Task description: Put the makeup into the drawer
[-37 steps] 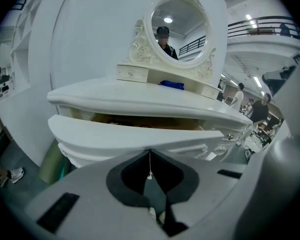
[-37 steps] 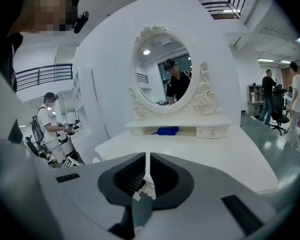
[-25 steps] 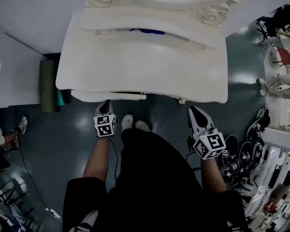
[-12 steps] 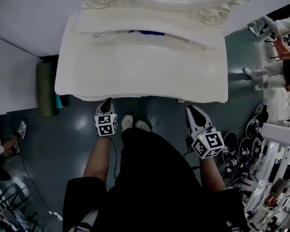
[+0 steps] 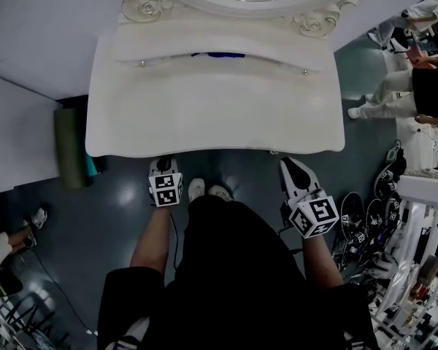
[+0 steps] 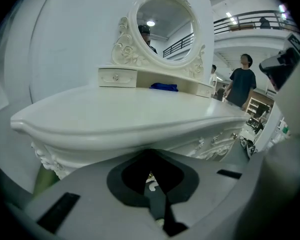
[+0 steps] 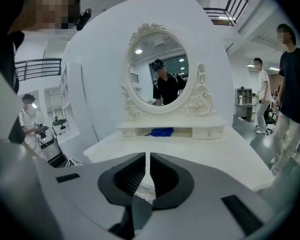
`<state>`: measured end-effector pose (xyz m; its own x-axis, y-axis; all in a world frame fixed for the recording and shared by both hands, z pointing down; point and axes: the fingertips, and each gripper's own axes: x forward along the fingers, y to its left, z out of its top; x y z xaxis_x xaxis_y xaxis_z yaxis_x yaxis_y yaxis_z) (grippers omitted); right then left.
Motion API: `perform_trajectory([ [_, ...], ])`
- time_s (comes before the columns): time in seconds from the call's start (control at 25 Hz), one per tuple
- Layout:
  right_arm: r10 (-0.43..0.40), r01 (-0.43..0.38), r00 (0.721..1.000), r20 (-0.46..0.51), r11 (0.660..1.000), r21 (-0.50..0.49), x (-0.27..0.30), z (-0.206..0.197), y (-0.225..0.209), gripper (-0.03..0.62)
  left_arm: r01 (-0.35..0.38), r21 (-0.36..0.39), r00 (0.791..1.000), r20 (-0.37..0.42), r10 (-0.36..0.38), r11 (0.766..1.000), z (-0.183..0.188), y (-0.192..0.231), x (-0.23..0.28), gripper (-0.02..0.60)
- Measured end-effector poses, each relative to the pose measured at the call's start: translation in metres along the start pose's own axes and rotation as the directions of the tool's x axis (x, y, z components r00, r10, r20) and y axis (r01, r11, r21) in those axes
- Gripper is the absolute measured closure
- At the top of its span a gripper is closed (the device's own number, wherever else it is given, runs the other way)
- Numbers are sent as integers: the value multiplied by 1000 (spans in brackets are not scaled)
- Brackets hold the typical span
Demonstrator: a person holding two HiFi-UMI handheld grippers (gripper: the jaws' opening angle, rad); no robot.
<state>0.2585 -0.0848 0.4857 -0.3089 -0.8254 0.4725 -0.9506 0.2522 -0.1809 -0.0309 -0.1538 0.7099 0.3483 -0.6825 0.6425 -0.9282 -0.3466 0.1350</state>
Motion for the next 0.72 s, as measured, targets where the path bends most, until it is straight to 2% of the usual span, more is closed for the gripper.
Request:
perform_trajectory([
  [0.12, -13, 13, 1000, 13, 1000, 11, 1, 1, 4, 549, 8, 5, 1000, 4, -8, 1000, 3, 0, 0, 561],
  [0.32, -26, 25, 999, 25, 999, 39, 3, -4, 14, 549, 42, -10, 999, -33, -42, 999, 1, -1, -2, 561],
  [0.52, -23, 19, 997, 69, 998, 67, -1, -5, 25, 549, 111, 59, 993, -56, -107, 992, -3, -14, -21, 561],
  [0.72, -29, 19, 992, 124, 996, 82, -26, -7, 21, 549, 127, 63, 992, -18, -126, 990, 8, -31, -42, 561],
])
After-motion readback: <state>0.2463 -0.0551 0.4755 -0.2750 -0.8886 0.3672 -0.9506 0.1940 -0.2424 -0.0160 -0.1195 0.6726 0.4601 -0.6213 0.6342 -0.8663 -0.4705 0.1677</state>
